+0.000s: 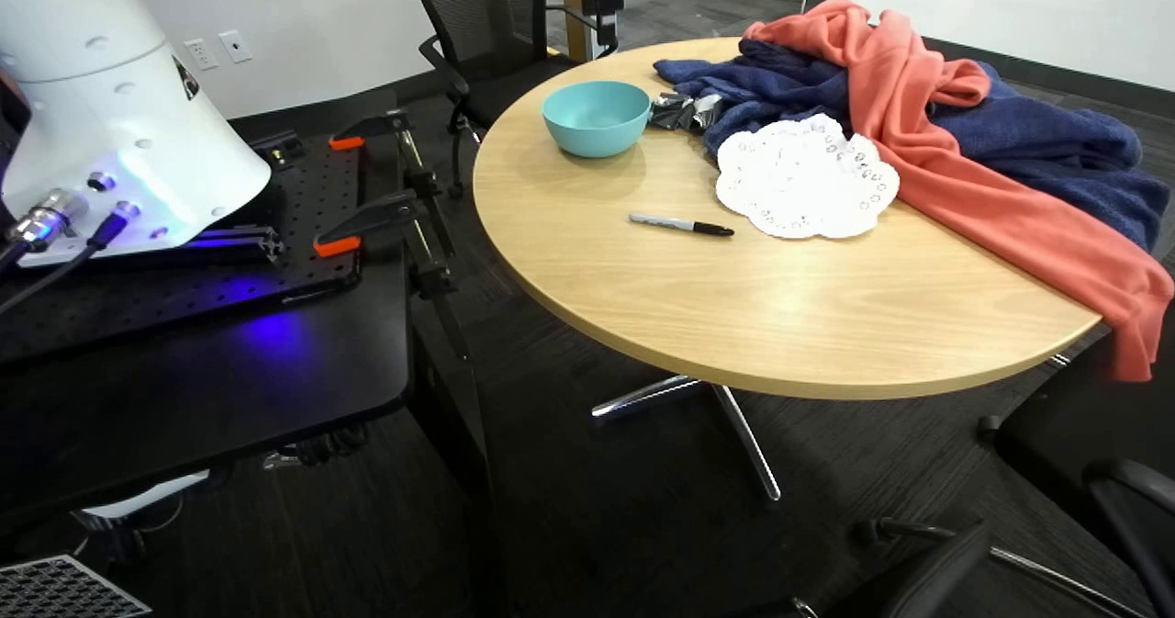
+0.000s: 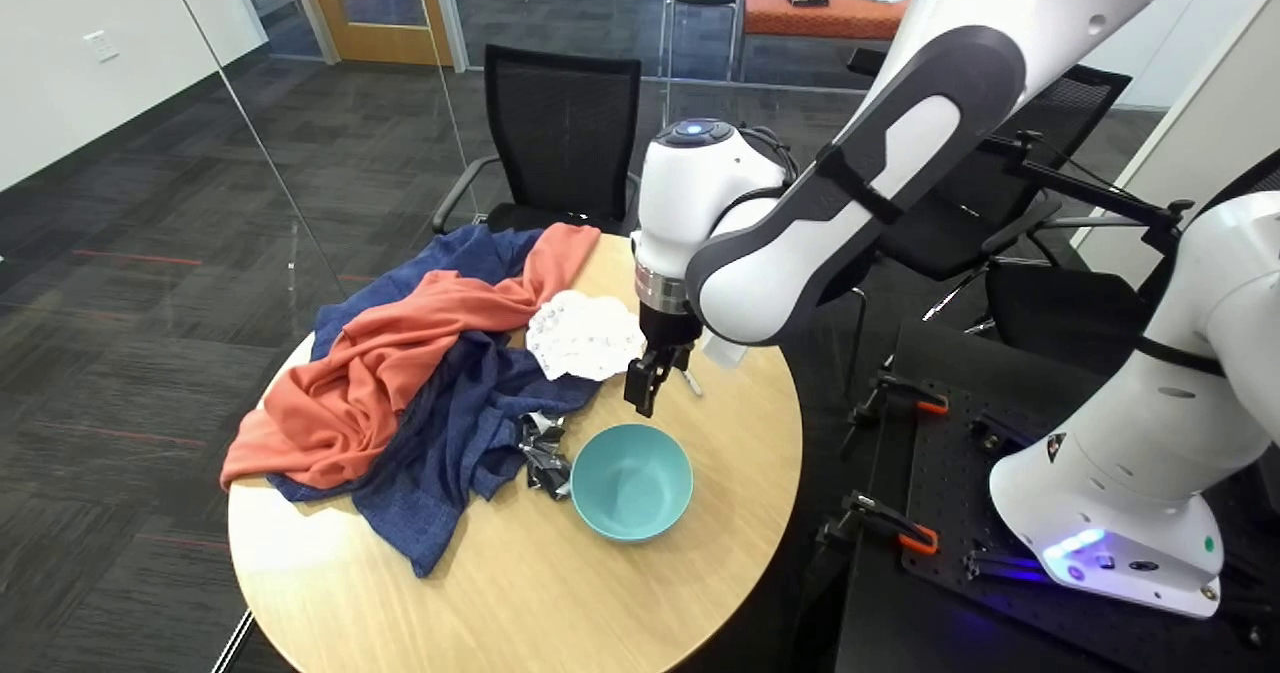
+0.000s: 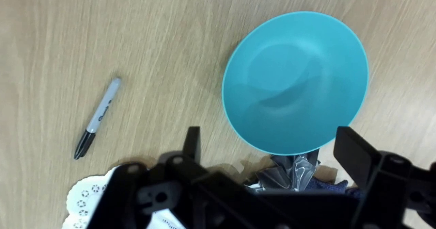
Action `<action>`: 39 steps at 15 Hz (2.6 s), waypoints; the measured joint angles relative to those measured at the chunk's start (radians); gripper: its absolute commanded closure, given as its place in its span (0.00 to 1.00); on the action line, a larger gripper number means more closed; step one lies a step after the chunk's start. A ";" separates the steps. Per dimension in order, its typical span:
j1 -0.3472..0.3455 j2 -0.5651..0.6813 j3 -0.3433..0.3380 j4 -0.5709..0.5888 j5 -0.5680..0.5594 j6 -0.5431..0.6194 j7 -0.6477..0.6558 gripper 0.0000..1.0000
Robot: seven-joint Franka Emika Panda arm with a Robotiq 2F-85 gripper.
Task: Move the bowl to the right
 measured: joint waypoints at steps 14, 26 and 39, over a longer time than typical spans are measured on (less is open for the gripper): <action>-0.032 0.333 0.003 0.188 0.011 0.034 -0.035 0.00; -0.045 0.483 0.004 0.292 0.011 0.034 -0.035 0.73; -0.087 0.482 0.046 0.312 0.019 0.027 -0.037 0.93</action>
